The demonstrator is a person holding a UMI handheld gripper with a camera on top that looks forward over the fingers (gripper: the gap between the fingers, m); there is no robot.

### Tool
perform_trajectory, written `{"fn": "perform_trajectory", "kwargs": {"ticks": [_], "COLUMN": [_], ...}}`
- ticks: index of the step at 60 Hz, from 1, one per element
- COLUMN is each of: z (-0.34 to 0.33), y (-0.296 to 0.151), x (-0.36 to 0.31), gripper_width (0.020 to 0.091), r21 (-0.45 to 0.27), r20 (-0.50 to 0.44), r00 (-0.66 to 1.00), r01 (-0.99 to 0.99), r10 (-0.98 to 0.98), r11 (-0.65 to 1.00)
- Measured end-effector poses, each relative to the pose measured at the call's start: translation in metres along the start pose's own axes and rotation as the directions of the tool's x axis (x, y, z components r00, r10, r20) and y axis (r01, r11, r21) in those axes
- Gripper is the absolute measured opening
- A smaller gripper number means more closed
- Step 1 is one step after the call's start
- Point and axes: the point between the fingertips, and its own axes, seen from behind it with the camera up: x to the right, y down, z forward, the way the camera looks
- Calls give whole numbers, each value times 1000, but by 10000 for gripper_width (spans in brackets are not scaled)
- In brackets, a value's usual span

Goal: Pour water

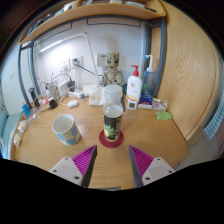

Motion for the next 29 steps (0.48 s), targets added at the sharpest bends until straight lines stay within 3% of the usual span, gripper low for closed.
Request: {"fn": "perform_trajectory", "kwargs": {"ticks": [12, 29], "z": [-29, -44], "y": [-32, -44], "x": [-12, 22], "gripper_width": [621, 619], "r21": [46, 47], "r20": [128, 69], "r00": [991, 998], "r01": [-36, -11], "r10": [29, 8], "r11": [998, 999]}}
